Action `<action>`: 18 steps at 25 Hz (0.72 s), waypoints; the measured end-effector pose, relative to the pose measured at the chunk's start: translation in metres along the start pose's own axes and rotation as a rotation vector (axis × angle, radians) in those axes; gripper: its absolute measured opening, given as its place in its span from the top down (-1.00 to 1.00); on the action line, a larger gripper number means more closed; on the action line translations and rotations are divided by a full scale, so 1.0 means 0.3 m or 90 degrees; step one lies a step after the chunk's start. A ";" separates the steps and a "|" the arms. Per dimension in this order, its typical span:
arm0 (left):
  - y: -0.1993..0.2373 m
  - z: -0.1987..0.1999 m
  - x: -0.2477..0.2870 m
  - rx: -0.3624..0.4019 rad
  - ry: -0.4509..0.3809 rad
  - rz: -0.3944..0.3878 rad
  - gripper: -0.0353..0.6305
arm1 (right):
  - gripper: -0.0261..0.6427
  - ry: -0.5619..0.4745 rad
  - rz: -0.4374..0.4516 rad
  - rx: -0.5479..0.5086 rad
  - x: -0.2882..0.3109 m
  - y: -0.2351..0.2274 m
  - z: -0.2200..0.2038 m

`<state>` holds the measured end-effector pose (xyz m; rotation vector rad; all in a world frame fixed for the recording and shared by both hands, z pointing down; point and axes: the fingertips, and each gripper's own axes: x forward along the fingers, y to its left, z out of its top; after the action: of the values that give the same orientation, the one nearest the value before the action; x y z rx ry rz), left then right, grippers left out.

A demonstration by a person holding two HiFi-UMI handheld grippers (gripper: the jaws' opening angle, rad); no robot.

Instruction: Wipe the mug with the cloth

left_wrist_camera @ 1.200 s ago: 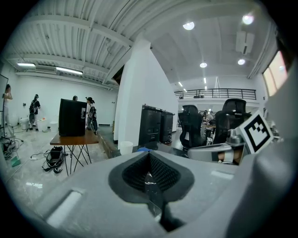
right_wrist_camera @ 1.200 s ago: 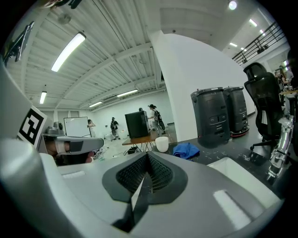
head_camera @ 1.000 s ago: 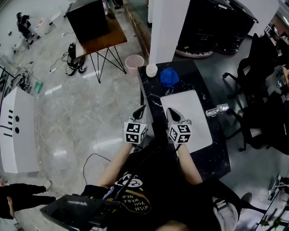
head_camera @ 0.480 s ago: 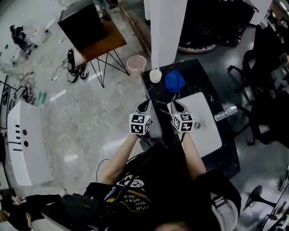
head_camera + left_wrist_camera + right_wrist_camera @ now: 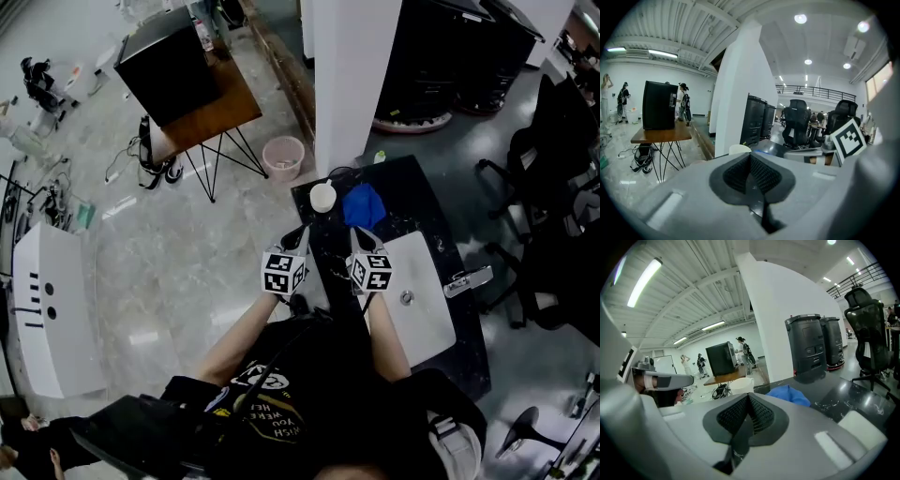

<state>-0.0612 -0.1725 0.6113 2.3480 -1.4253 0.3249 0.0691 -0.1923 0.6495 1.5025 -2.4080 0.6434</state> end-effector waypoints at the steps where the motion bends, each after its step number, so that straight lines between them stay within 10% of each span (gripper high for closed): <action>1: 0.000 -0.004 0.011 -0.004 0.001 0.000 0.88 | 0.91 0.002 -0.004 -0.010 0.012 -0.017 0.002; 5: -0.008 -0.003 0.031 -0.012 0.011 -0.018 0.88 | 0.89 0.012 -0.043 -0.031 0.066 -0.097 -0.008; 10: 0.011 -0.012 0.036 -0.029 0.024 -0.034 0.88 | 0.16 0.027 -0.116 -0.059 0.146 -0.184 -0.014; 18: 0.037 0.026 0.063 -0.018 0.015 -0.045 0.88 | 0.05 0.184 -0.133 -0.094 0.297 -0.271 -0.192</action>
<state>-0.0623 -0.1954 0.6136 2.3581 -1.3241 0.3101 0.0998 -0.2660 0.7566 1.4630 -2.0067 0.5771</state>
